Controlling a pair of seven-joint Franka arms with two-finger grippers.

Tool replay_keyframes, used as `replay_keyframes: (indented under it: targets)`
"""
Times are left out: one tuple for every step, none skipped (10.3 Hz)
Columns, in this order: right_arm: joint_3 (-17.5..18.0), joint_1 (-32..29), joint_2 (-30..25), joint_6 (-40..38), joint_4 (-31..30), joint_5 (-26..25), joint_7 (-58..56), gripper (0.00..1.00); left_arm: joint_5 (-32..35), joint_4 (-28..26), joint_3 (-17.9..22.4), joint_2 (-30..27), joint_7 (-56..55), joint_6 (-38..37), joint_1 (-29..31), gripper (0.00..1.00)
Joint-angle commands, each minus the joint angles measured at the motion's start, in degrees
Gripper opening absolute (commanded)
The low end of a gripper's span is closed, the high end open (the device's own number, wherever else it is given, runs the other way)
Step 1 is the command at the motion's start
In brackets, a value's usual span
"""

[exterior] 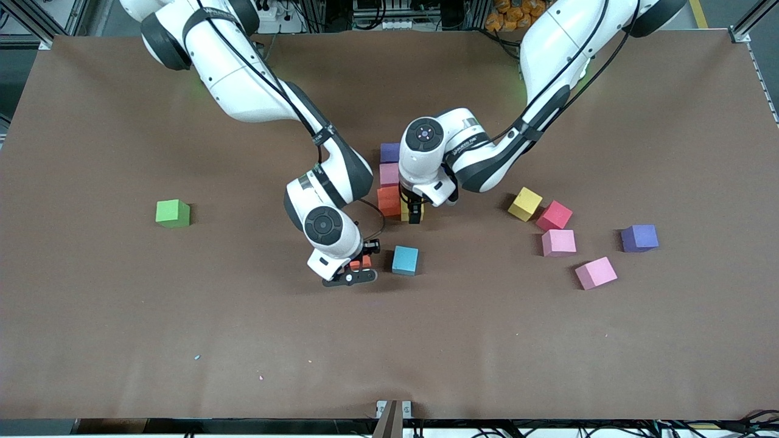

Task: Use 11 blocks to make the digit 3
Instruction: 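Set the red-orange cube below orange while the left gripper lowers yellow beside, then open the left gripper and move it to the second yellow cube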

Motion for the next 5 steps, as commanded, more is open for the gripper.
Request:
replay_keyframes:
  targets:
    - [1.26,-0.63,-1.07,-0.84,-1.11,-0.15,0.18,0.00,1.23,-1.79,-1.12,-3.51,0.67,-1.59,1.39,1.00]
    - [1.26,-0.71,-0.89,-0.75,-1.11,-0.15,1.31,0.00,0.88,-1.79,-2.08,-4.04,1.81,-2.64,2.44,1.00]
    - [1.17,-0.28,-0.98,-0.75,-1.11,-0.24,3.06,0.00,0.88,-1.70,-3.57,-4.74,3.13,-4.13,4.10,1.00]
    - [1.26,0.16,-0.98,-0.31,-0.94,-0.24,5.34,0.00,0.96,-1.70,-5.07,-5.44,5.23,-5.45,6.47,1.00]
    - [1.17,0.25,-0.89,0.13,-0.93,-0.24,6.67,0.00,0.88,-1.70,-6.74,-5.71,8.04,-7.11,9.36,1.00]
